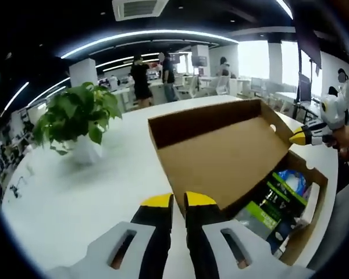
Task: Operate the shoe box by opening the lid, removing the specified soft item, and placing it in the target area until the item is outside and the box remains undamaged.
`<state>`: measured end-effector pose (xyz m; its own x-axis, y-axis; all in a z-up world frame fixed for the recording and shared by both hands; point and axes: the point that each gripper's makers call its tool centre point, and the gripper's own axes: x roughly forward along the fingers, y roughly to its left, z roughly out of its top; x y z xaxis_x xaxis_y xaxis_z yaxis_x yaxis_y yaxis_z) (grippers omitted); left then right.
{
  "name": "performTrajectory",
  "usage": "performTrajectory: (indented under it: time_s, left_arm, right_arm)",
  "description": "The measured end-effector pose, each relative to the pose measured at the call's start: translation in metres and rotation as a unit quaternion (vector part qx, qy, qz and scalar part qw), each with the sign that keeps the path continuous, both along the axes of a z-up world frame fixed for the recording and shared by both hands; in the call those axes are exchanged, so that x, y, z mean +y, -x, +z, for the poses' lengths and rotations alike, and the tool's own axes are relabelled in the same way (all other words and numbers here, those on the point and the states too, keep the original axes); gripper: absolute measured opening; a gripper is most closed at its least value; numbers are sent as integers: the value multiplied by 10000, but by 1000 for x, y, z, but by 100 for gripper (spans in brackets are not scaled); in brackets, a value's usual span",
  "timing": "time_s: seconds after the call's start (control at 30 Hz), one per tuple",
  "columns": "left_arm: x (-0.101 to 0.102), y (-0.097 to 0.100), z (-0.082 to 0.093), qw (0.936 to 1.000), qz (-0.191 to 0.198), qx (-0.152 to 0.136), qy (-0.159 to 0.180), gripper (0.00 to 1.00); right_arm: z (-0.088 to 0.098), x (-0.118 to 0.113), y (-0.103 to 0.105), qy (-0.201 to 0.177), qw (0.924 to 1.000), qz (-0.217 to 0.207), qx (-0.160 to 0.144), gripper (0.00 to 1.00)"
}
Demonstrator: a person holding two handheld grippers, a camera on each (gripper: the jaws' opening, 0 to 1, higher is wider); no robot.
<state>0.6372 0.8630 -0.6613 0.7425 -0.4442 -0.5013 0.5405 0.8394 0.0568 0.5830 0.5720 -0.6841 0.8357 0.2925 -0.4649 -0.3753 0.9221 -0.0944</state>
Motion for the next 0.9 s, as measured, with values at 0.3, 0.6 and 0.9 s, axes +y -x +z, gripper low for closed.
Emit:
performTrajectory:
  time_s: [0.3,0.6,0.9]
  left_arm:
    - [1,0,-8,9995,213,158,159,1]
    - [1,-8,-11,9994,213,209,153,1]
    - [0,-15,-15,9992,255,270,161,1]
  right_arm:
    - [-2,-1,-4,-32,10000,29,84,1]
    - [-5,-2,-9,-82,9998,15,176,2]
    - [-8,-3,-14,-137,9996,7,264,2]
